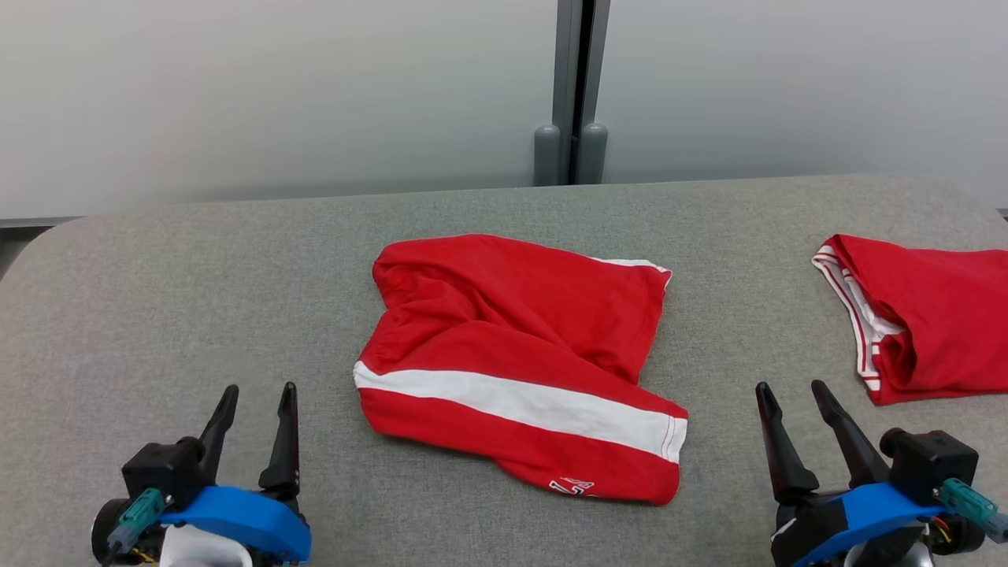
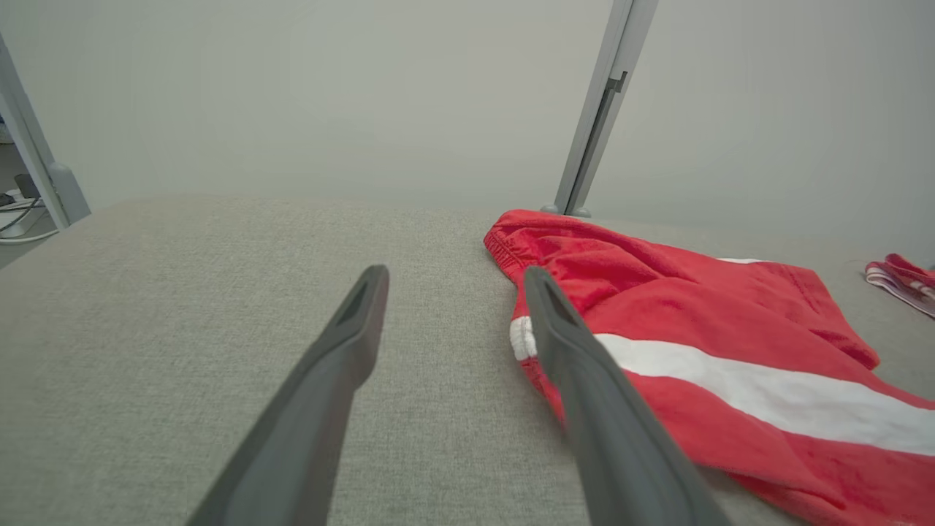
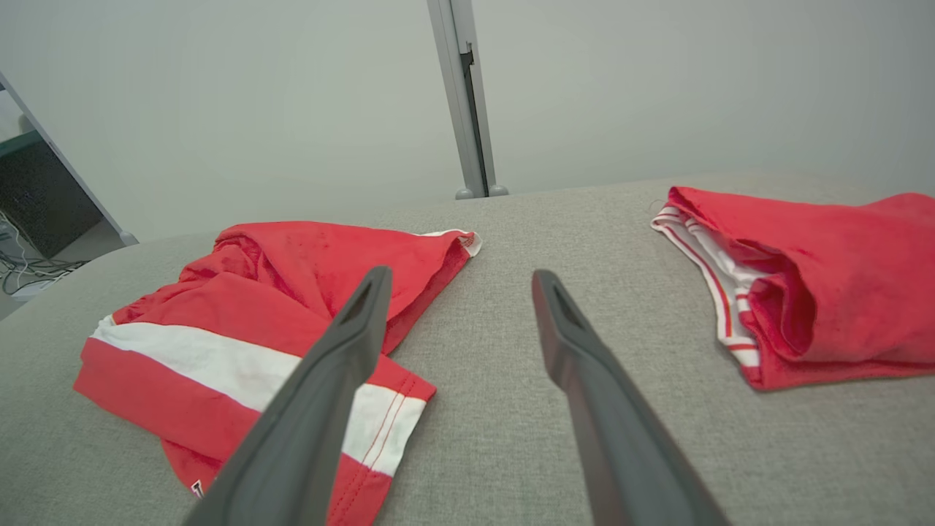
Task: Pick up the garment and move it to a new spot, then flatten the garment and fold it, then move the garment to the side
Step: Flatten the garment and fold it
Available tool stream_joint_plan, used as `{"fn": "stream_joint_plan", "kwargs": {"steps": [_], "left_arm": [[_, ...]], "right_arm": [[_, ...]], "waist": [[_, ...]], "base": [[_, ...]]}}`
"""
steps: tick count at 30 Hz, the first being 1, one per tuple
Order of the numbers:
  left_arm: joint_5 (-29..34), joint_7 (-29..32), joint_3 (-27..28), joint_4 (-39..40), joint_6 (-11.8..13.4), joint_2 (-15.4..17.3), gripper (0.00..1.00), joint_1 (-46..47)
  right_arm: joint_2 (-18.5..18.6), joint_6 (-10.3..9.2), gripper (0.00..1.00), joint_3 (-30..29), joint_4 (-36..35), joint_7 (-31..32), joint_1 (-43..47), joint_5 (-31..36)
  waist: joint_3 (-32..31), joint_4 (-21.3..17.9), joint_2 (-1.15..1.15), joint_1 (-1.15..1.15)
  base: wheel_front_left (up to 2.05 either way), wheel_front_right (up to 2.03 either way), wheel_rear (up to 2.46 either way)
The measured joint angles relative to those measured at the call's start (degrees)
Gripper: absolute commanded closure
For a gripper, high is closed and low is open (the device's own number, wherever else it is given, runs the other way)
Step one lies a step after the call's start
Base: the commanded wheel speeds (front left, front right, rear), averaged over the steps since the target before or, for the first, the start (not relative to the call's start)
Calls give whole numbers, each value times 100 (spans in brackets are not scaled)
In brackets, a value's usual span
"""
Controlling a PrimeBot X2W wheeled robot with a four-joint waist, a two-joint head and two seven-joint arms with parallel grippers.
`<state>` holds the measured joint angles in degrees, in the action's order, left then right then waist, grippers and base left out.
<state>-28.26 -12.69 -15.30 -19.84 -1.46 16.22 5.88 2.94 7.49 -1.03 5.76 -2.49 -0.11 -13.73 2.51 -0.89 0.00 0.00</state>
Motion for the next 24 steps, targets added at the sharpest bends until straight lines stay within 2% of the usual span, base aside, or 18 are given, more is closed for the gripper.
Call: {"fn": "stream_joint_plan", "kwargs": {"steps": [7, 15, 24], "left_arm": [[-118, 672, -259, -425, -231, -23, 0, 570], [-474, 1545, -359, -998, -314, -171, 0, 1084], [-568, 1795, -215, -1303, 3, -140, 0, 1296]], "right_arm": [[-3, 0, 0, 155, -42, 14, -109, -1], [-3, 0, 0, 377, 5, -4, -288, -4], [-4, 0, 0, 598, 69, -67, -429, -58]], "waist": [[208, -130, 0, 1], [457, -406, 0, 0], [656, -645, 0, 1]], "base": [[0, 0, 0], [0, 0, 0], [0, 0, 0]]}}
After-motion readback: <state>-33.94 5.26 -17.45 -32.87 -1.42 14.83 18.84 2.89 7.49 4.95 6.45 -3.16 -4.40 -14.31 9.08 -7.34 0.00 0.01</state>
